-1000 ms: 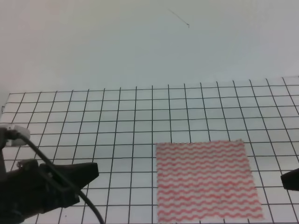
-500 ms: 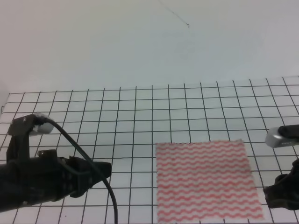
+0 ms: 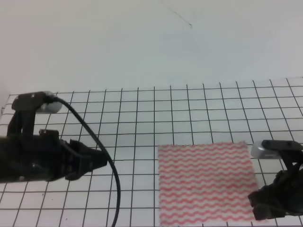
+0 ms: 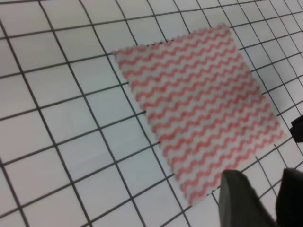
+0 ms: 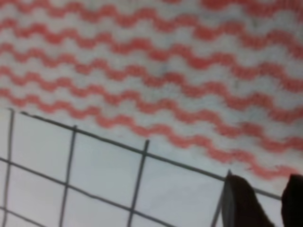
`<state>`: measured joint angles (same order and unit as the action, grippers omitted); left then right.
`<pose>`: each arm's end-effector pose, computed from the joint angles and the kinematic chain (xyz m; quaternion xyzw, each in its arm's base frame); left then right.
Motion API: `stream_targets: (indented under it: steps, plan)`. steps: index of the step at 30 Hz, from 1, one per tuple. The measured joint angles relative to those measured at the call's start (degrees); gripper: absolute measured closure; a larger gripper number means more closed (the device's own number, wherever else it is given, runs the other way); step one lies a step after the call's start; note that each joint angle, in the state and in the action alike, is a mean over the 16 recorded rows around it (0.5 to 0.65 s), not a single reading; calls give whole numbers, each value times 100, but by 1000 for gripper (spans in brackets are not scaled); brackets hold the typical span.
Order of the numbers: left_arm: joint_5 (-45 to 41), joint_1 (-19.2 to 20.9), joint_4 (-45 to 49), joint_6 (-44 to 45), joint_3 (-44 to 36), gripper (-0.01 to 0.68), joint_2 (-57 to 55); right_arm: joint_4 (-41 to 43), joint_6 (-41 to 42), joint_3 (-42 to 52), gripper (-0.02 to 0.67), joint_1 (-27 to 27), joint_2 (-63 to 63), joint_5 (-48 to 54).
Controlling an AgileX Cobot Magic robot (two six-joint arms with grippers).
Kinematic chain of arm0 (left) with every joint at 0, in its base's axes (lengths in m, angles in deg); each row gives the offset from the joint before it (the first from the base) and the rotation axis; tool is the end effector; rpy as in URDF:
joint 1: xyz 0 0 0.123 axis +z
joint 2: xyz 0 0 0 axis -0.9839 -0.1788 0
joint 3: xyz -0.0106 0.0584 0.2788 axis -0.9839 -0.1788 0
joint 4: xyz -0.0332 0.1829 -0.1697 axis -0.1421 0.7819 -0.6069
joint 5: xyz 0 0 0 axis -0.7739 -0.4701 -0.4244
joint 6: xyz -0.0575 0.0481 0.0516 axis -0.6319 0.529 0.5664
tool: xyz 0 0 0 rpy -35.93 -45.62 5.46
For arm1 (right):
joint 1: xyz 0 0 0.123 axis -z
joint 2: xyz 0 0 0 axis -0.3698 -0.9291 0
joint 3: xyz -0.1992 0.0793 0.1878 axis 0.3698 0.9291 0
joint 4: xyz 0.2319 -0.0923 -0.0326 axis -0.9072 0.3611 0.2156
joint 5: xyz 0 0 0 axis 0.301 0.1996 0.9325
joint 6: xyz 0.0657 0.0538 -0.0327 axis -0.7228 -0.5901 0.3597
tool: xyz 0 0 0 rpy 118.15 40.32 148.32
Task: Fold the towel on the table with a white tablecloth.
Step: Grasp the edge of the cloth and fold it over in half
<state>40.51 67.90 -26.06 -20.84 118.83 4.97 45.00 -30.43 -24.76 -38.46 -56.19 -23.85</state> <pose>0.2020 -0.0934 0.2839 0.1209 0.8770 -0.3340 0.3236 0.2368 0.0966 0.1627 -0.0934 0.9787 0.1565 0.0941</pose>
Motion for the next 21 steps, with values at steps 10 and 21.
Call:
stream_targets:
  steps: [10, 21]
  plan:
    - [636, -1133, 1503, -1586, 312, 489, -381, 237, -301, -4, 444, 2, -287, -187]
    - [1169, -1733, 2181, -2554, 313, 489, -751, 351, -393, -4, 443, 2, -450, -344]
